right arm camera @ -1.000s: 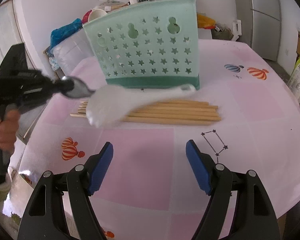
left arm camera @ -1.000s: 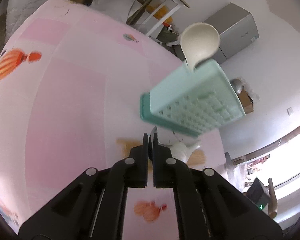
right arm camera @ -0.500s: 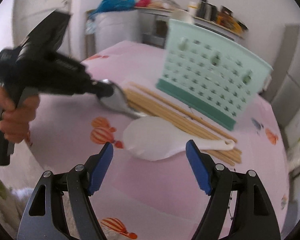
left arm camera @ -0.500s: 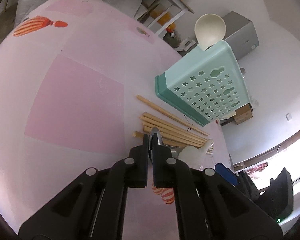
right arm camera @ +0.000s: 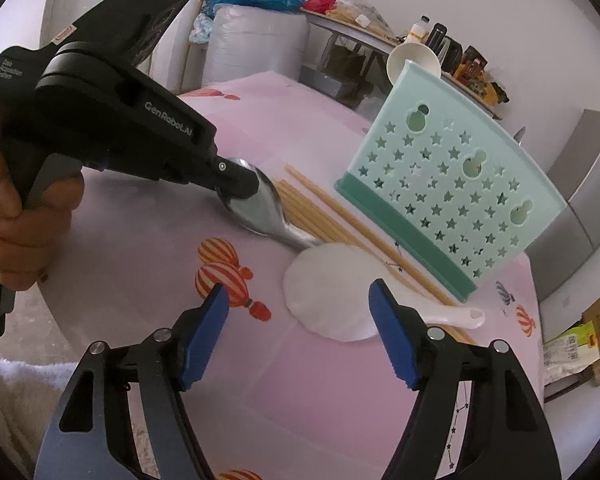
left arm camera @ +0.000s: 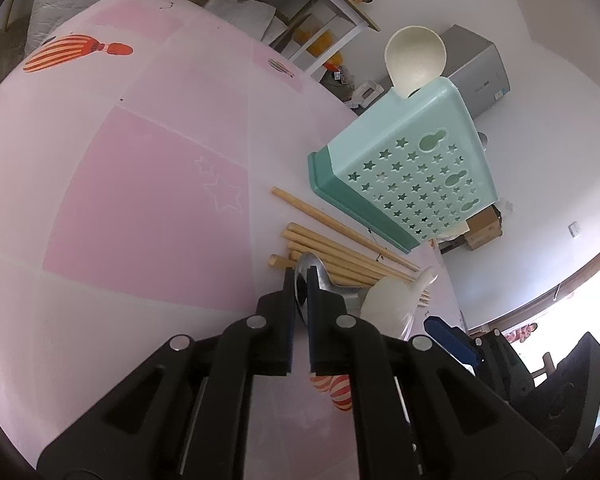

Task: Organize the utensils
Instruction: 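Hold the steel spoon in the left tool while the right tool closes on the white rice paddle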

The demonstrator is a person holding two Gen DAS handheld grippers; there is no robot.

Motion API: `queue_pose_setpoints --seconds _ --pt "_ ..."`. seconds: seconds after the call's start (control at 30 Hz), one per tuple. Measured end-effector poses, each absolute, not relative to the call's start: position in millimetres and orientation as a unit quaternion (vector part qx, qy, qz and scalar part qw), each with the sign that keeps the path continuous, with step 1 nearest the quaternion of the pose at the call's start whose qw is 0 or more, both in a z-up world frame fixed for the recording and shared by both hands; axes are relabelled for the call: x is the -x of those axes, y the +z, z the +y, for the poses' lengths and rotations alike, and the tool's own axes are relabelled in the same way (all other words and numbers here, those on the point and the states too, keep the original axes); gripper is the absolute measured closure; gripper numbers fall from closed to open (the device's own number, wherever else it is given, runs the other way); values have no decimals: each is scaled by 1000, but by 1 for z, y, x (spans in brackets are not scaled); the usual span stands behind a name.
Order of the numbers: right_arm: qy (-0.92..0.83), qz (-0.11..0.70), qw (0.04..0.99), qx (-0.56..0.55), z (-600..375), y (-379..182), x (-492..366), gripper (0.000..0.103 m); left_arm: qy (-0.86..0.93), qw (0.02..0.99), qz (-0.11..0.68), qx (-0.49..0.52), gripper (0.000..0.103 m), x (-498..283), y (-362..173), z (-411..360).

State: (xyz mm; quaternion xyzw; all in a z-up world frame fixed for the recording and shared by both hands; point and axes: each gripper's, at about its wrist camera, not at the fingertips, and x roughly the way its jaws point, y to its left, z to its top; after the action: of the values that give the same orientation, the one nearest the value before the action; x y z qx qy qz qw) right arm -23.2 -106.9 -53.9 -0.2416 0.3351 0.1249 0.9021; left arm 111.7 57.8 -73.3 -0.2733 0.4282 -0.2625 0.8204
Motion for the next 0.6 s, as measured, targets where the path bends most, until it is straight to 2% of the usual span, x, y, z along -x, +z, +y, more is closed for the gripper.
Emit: queue_pose_setpoints --seconds 0.23,0.6 --pt "102 316 903 274 -118 -43 31 36 -255 825 429 265 98 -112 -72 57" --pt "79 310 827 463 -139 -61 28 37 -250 828 430 258 97 -113 -71 56"
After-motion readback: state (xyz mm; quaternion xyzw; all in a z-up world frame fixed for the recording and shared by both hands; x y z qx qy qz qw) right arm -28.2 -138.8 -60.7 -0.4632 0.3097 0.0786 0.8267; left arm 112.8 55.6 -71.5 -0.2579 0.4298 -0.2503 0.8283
